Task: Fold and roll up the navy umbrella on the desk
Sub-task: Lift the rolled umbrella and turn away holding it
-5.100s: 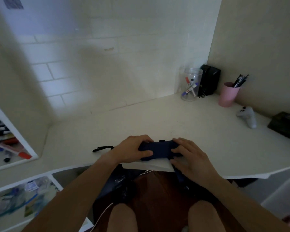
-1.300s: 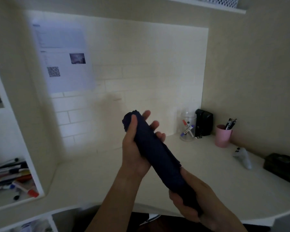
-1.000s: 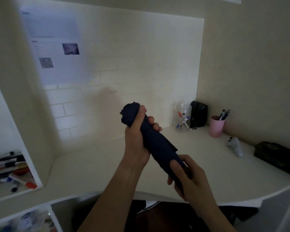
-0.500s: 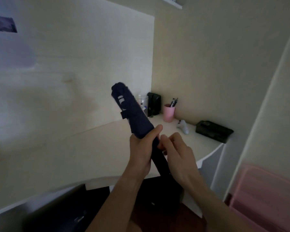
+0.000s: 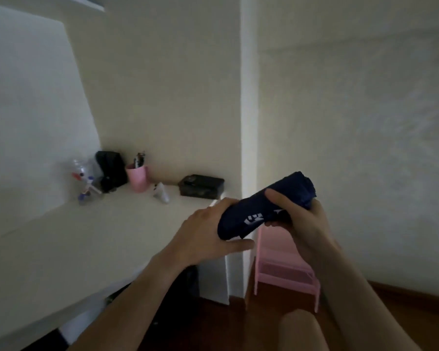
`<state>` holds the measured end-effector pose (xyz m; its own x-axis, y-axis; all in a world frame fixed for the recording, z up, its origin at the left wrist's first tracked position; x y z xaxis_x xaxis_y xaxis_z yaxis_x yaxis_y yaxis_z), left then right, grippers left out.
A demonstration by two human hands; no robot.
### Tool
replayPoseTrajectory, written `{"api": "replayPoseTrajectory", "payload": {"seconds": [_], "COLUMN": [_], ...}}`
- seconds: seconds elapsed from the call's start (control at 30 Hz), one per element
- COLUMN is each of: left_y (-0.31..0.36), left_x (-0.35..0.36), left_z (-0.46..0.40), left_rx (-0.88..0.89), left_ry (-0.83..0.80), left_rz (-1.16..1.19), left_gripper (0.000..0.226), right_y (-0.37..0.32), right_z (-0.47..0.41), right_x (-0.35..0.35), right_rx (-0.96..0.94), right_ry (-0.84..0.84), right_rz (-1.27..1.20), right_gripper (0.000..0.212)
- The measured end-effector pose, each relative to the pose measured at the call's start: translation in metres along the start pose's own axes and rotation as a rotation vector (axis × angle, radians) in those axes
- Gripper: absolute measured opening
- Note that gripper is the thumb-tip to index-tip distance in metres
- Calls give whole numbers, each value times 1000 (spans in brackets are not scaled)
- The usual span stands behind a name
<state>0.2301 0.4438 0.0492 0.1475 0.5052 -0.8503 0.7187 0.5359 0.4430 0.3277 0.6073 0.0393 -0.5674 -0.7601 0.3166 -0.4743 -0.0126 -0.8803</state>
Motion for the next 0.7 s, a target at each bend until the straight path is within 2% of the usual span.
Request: {"api": "replayPoseTrajectory", "payload": {"seconds": [0.07, 0.13, 0.2, 0.27, 0.33, 0.37, 0.43, 0.5, 0.6, 0.7], "left_y": [25, 51, 75, 92, 104, 109, 116, 116, 101, 65], "left_x": [24, 44, 66, 93, 124, 138, 163, 186, 230, 283], "left_z": [-19, -37, -53, -67, -81, -87, -97, -106, -122, -149], "left_rx": [63, 167, 278, 388, 468, 502, 551, 582, 611, 562], "left_ry": [-71, -6, 76, 126, 104, 86, 52, 36, -13, -116], "left_rz": [-12, -144, -248, -369, -456, -485, -519, -521, -520, -490], "left_gripper": [64, 54, 52, 53, 52, 54, 58, 59, 59, 62], "right_y": [14, 20, 10, -18, -29, -19, 17, 56, 107, 166], "right_z": [-4, -9, -12, -13, -22, -31, -51, -64, -81, -100], "right_x": [-52, -97, -143, -173, -171, -169, -176, -192, -216, -233], "right_rx": [79, 106, -18, -234, -386, -362, -148, 141, 374, 428], "right_ry": [55, 88, 146, 176, -9, -172, -492, -709, -881, -941], "right_rz": [-92, -44, 327, 840, 1272, 1387, 1398, 1226, 1011, 928], "right_gripper": [56, 74, 86, 81, 68, 65, 63, 53, 44, 48]}}
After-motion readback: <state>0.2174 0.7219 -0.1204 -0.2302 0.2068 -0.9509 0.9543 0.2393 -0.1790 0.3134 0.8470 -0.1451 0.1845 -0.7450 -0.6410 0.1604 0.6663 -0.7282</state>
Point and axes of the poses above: each hand's wrist, its own z-axis away from the middle knuckle, its own x-axis out of the palm, y = z × x, the point moved 9 cm from there along -z, towards the middle knuckle, and after that the axes turned 10 degrees about -x, right-handed, at the moved point
